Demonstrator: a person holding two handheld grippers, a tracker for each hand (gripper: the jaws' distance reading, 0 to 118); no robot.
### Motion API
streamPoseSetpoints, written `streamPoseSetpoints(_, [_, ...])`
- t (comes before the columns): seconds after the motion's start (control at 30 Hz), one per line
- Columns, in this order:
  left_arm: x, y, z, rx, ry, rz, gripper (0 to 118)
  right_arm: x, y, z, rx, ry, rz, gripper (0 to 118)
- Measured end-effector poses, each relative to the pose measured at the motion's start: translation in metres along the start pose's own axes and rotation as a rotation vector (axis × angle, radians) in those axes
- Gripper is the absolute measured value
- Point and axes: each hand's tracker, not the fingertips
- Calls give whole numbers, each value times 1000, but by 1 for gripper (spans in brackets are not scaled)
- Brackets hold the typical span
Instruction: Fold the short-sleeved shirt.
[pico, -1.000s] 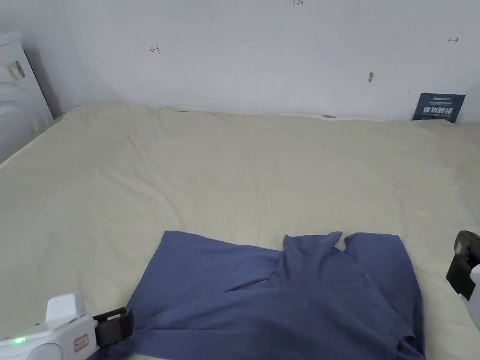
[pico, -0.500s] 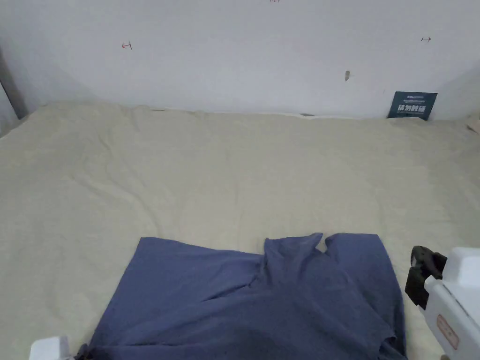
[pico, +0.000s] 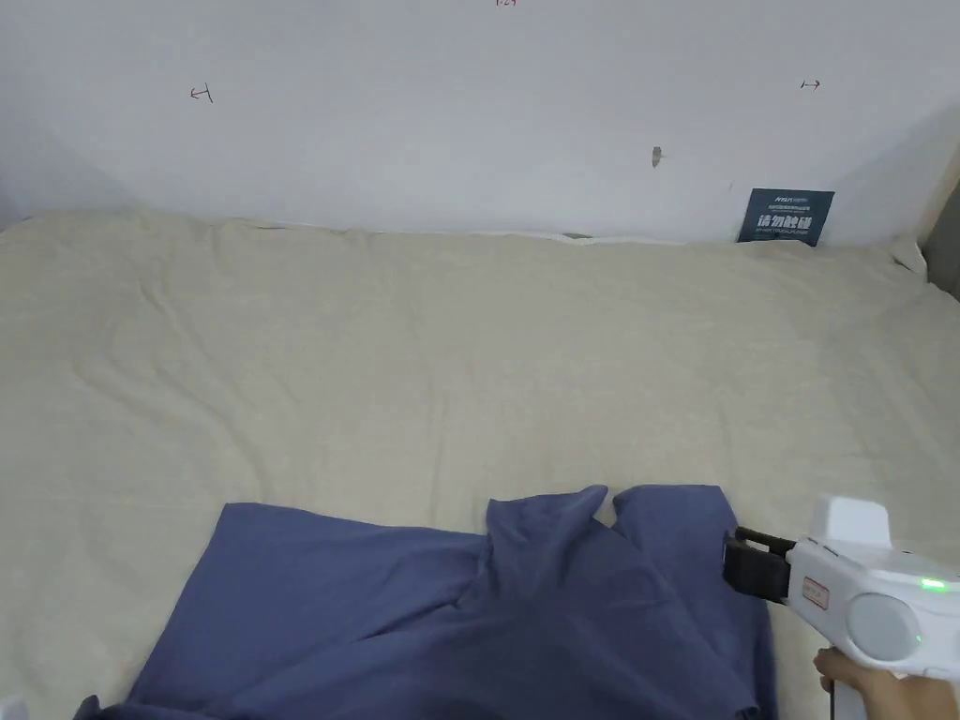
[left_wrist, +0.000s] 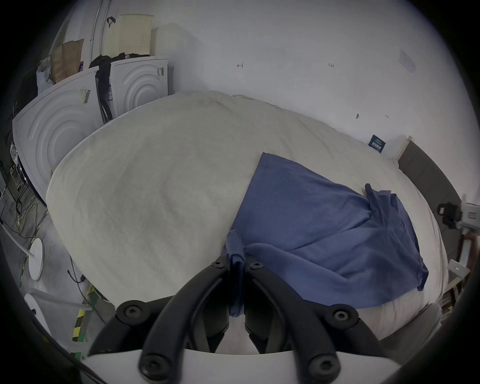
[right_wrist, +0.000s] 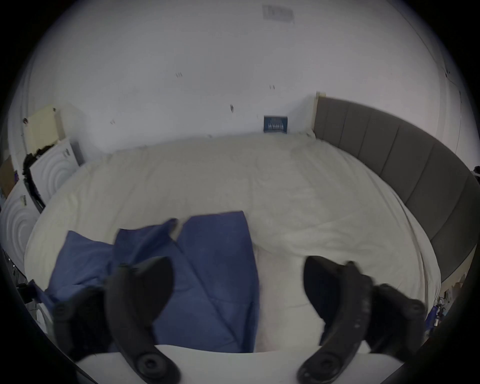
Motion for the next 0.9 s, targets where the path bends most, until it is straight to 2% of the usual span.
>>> streamPoseSetpoints(0.03, [1,1,-1,1,0,5,9,2,2,-15,-2,-2,3,112])
streamPoseSetpoints(0.17, [3,3,-9,-8,5,12,9,2,5,-62,-124,0,-22,112])
streamPoseSetpoints(0.27, [4,5,-13,-14,12,13,9,-3,2,-84,-177,-1,-19,106])
streamPoseSetpoints(0.37, [4,6,-16,-18,14,21,9,-10,-3,-101,-226,-7,10,74])
streamPoseSetpoints(0.43, [5,6,-18,-23,17,23,9,-23,-8,-93,-270,-9,35,45])
streamPoseSetpoints(0.5, [6,7,-19,-27,19,24,9,-32,-16,-87,-249,-13,64,35])
streamPoseSetpoints(0.57, [7,7,-20,-28,20,27,9,-39,-18,-79,-240,-4,66,7])
streamPoseSetpoints(0.67, [6,8,-22,-25,20,36,9,-49,-22,-63,-228,-3,68,3])
streamPoseSetpoints(0.77, [6,11,-19,-2,9,52,9,-54,-18,-30,-143,6,48,2])
streamPoseSetpoints(0.8, [7,13,-17,5,5,57,9,-19,1,-49,-127,13,57,1])
streamPoseSetpoints(0.87, [7,19,-14,24,-10,71,9,-15,12,-29,-82,32,89,1])
streamPoseSetpoints(0.9, [8,24,-12,37,-15,77,9,-13,18,-18,-32,71,78,1])
